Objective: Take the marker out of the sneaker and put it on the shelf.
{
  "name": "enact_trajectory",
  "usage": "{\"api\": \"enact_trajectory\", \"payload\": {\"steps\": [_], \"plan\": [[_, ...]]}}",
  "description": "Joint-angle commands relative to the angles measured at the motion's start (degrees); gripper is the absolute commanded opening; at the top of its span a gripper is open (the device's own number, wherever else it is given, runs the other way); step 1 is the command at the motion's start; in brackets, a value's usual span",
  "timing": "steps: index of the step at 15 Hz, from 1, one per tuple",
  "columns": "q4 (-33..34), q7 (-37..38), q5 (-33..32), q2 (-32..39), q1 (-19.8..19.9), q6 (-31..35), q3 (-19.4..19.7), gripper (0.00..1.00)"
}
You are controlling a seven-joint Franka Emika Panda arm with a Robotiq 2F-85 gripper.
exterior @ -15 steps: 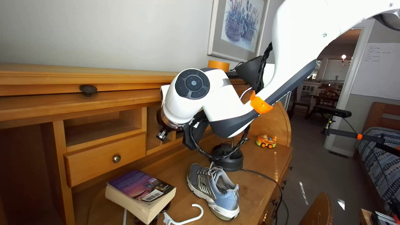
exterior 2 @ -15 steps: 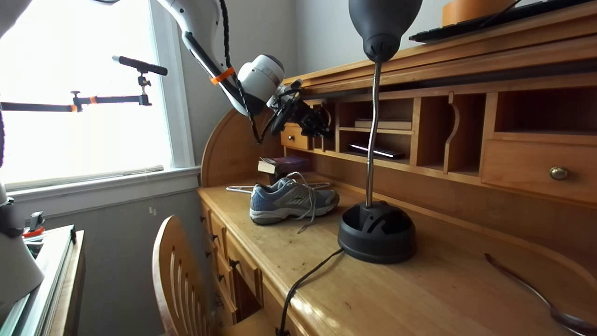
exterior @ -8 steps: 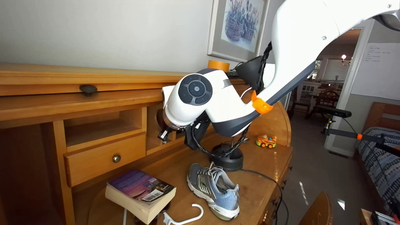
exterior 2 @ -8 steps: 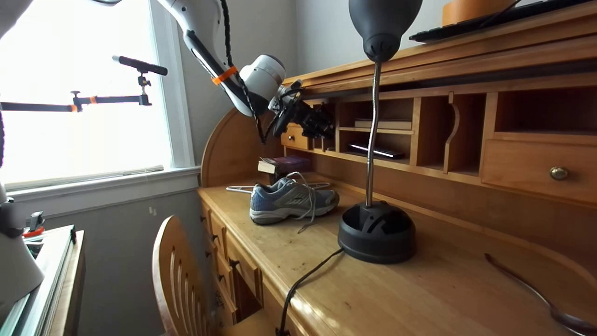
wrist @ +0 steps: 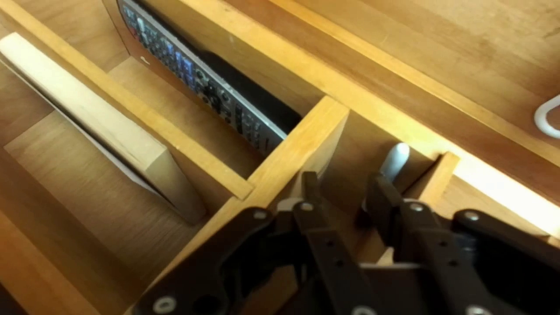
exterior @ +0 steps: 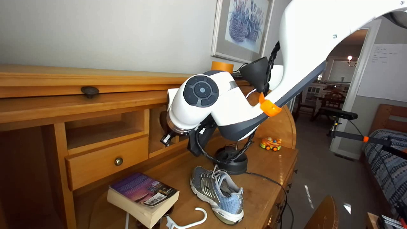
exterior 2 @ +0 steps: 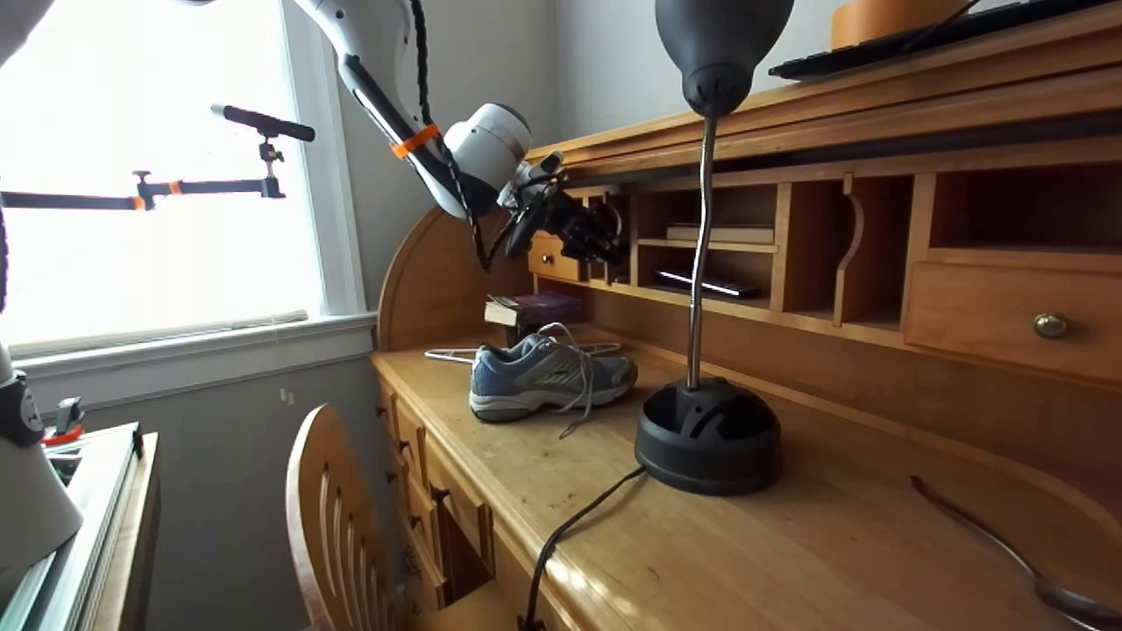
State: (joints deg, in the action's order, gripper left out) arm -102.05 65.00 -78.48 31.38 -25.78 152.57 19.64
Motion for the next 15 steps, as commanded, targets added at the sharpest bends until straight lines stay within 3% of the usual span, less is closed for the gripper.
{"api": "enact_trajectory", "payload": {"steps": [1,6,8,9,15], "plan": [[-7.44,3.43,3.57,-5.57,-0.58,-0.38,-1.1,0.6],[-13.65,8.96,4.1,-11.76,-1.23,-0.72,-0.86,0.6],[-17.92,3.37,10.22,-15.2,0.31,-0.68,-2.35,0.6],[-19.85,1.5,12.03,-17.75,7.34,-2.97,-10.2,0.6],[-31.01,-19.01,39.91,-27.19,16.79,-6.24,-19.59,0.6]]}}
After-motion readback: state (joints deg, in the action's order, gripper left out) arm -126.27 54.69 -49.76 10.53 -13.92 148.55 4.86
